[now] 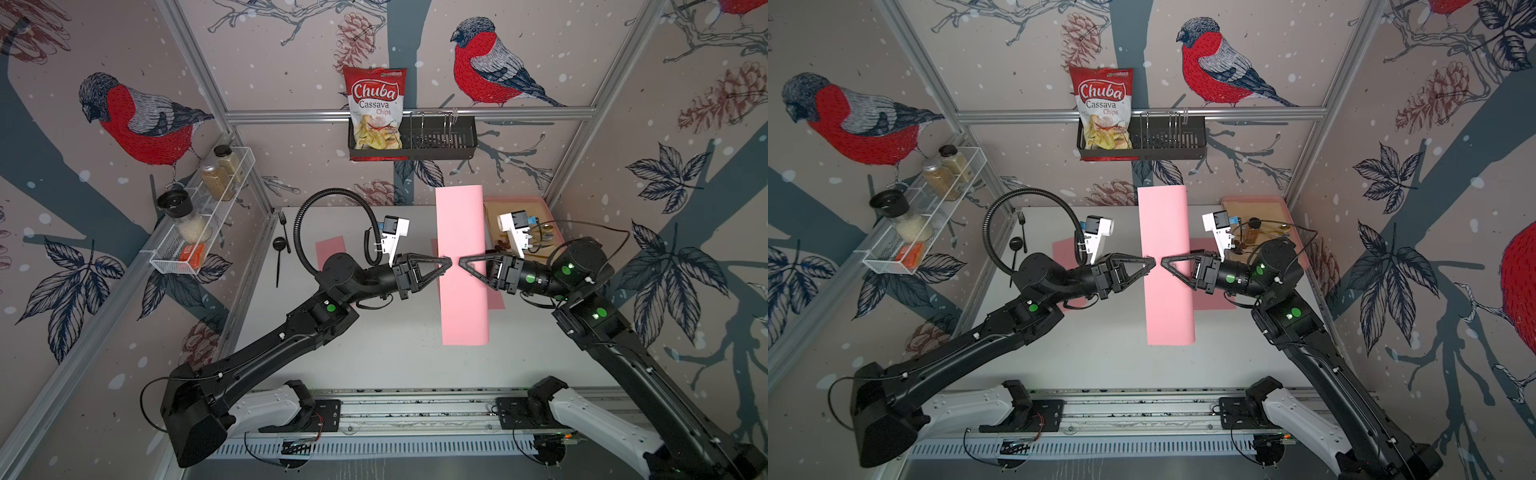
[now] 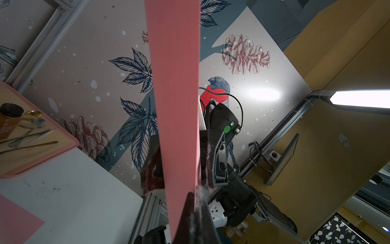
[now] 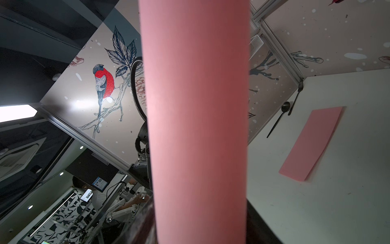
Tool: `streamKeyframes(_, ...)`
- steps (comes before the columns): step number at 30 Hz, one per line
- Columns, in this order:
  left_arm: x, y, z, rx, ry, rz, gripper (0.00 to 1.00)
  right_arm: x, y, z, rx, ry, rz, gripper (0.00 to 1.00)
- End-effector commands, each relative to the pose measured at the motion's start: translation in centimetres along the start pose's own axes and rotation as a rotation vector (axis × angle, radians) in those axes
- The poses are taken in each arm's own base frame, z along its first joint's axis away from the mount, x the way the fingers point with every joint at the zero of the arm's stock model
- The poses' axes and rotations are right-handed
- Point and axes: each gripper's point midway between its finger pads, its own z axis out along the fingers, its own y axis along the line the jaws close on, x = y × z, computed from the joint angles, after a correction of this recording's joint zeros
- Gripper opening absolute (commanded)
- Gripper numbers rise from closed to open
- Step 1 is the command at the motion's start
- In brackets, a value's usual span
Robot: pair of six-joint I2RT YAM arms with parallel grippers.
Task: Fold the rectangular paper in half along the long edge
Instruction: Fold the paper.
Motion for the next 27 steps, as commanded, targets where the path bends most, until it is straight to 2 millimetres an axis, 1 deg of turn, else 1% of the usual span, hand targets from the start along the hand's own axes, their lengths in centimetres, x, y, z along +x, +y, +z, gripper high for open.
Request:
streamKeyframes(1, -0.71, -1.08, -0.09, 0.032, -0.024, 0.042, 0.00, -0.17, 0.39, -0.16, 0.005, -0.001, -0.033, 0.57)
streamKeyframes(3, -0.69, -0.95, -0.06, 0.030, -0.023, 0.042, 0.00, -0.22, 0.56, -0.23, 0.004, -0.001, -0.037, 0.54)
streamKeyframes(7, -0.71, -1.04, -0.02, 0.034, -0.022, 0.042, 0.00, -0.31, 0.83, -0.24, 0.000, 0.000, -0.040, 0.43)
streamKeyframes(10, -0.68, -0.99, 0.01, 0.034, -0.022, 0.041, 0.00, -0.34, 0.71, -0.27, 0.006, -0.001, -0.042, 0.42)
streamKeyframes(13, -0.68, -1.02, 0.02, 0.034, -0.022, 0.041, 0.00, -0.32, 0.56, -0.21, 0.010, 0.001, -0.041, 0.36)
streamKeyframes(27, -0.62, -0.79, 0.05, 0.026, -0.018, 0.042, 0.00, -0.42, 0.66, -0.40, 0.031, 0.004, -0.058, 0.26)
